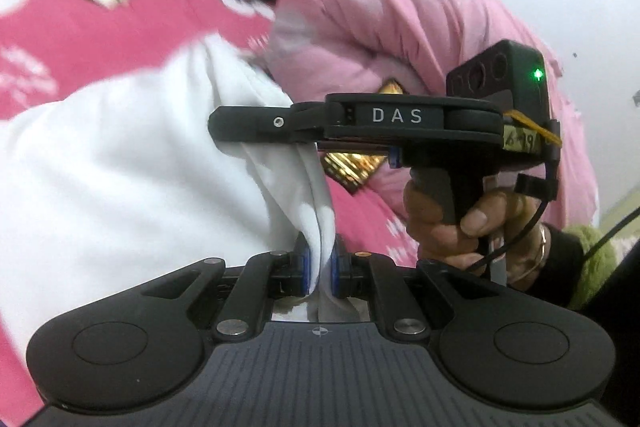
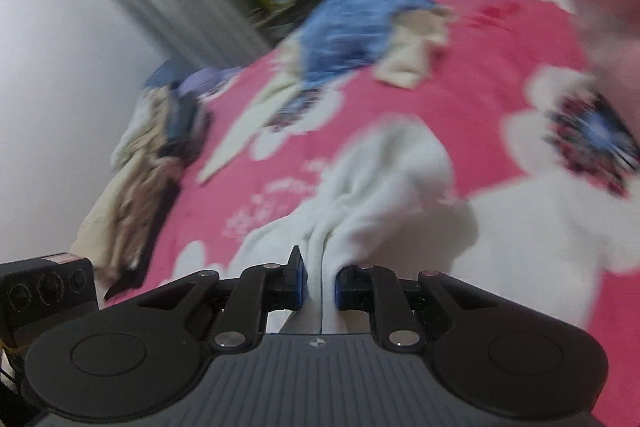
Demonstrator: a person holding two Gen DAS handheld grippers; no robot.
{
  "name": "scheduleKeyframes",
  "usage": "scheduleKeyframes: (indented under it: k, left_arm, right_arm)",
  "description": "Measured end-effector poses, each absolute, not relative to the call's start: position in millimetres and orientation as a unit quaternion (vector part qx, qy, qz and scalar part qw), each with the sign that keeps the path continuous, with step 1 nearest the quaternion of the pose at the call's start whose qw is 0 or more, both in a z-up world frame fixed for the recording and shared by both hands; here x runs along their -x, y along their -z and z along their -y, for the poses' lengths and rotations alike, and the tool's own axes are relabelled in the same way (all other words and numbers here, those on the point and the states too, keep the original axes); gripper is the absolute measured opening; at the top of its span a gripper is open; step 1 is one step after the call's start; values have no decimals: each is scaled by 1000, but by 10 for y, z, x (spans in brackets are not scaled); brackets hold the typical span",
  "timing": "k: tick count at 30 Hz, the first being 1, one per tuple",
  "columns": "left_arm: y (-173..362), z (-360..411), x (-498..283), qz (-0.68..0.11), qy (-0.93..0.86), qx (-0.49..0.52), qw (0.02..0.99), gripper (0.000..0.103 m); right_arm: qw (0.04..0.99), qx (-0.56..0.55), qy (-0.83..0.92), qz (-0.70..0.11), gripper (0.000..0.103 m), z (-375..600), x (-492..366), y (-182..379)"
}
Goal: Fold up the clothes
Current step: 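Lift the pinched side with both grippers and fold it over the sweatshirt body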
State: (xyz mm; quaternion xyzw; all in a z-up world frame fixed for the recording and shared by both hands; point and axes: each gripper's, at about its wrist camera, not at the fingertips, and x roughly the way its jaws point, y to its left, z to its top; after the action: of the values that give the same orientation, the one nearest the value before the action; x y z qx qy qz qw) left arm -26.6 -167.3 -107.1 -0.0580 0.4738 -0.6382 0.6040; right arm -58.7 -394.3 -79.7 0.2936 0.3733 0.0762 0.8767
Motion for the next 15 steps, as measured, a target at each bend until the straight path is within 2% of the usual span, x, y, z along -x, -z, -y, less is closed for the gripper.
scheduleKeyframes:
  k: [5, 11, 15]
  left_arm:
    - [1181, 1993, 351, -484, 651, 55, 582, 7]
    - [1083, 2140, 390, -470, 671, 77, 568, 8]
    - [1264, 2212, 449, -510, 656, 61, 554, 11]
  right_arm:
    - [868, -328, -55, -368, 15, 4287, 777, 933]
    - [888, -303, -52, -342, 15, 4465, 860, 738]
    - [858, -349, -27, -377, 15, 4635, 924, 1035]
